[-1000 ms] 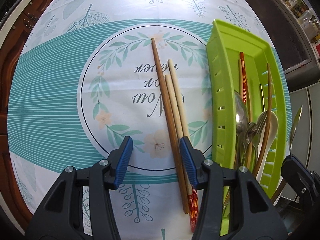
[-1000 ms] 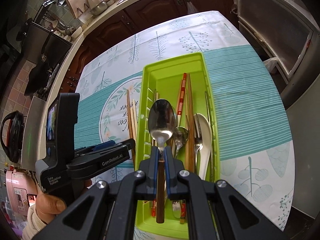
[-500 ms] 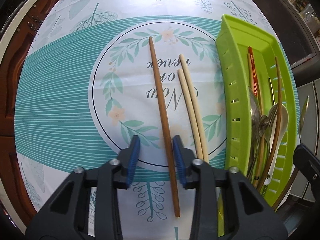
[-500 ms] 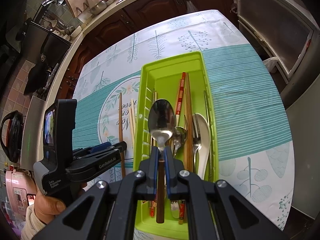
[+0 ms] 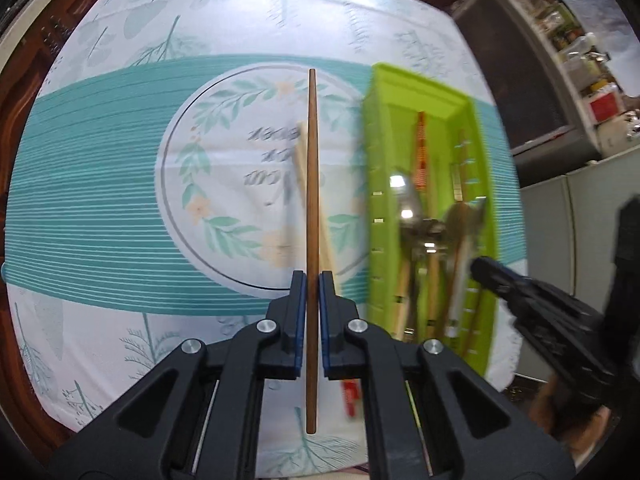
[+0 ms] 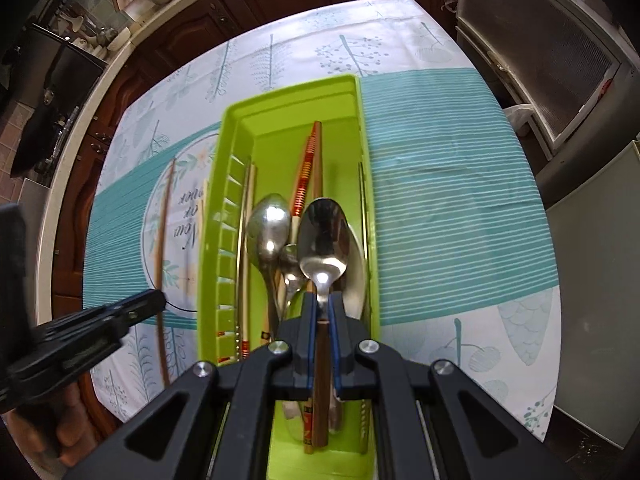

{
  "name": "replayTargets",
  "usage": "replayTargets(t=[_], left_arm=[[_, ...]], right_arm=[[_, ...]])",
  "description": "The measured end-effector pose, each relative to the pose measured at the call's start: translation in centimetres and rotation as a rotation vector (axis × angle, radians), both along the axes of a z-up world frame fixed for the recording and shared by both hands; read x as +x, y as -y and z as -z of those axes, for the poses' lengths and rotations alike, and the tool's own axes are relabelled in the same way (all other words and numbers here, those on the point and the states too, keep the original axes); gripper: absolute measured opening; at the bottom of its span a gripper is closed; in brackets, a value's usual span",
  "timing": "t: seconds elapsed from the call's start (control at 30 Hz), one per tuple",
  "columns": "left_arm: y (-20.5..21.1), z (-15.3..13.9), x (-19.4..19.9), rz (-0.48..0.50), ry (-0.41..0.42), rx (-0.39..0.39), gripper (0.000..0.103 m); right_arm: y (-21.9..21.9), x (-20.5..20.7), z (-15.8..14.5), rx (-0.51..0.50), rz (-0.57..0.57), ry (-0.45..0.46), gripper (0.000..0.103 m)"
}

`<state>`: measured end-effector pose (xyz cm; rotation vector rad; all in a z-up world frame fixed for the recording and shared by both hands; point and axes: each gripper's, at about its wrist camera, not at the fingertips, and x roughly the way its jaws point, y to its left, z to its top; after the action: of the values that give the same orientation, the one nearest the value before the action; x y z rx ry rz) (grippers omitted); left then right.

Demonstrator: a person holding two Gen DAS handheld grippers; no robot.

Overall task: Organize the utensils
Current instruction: 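Carry the dark wooden chopstick into the tray with the left gripper and release it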

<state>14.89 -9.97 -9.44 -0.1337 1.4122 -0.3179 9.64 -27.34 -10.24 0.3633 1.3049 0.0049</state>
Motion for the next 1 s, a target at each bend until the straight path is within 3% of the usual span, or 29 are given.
replayTargets(t=[0.13,0.23,0.53,0.8,1.0], left_arm=[[1.8,-2.0,-0.3,0.043,0.012,-0.065,0.004],[3.9,-2.6,-0.2,0.066,0.015,-0.073,0.004],[6.4,-1.0,0.2,0.094,0.001,-0.049,0.004],[5.7,-1.5,-0.9,0.13,0.041,-0.006,0.004],[2.3,-1.8,-1.4,0.108,0.051,0.04,0.009]], right_arm=[[0.1,0.2,0.4,0.021,0.005,-0.017,0.007],[0.7,0.0,0.1,0.026,0.041,-0.007,0.007],[1.8,-0.8,-0.8,0.033,0.077,0.027,0.007],[1.0,-1.2,-1.7,0.052,0.055,0.05,0.007],[-1.1,-1.3,-2.5,0.084,-0.004,0.061,0.007]])
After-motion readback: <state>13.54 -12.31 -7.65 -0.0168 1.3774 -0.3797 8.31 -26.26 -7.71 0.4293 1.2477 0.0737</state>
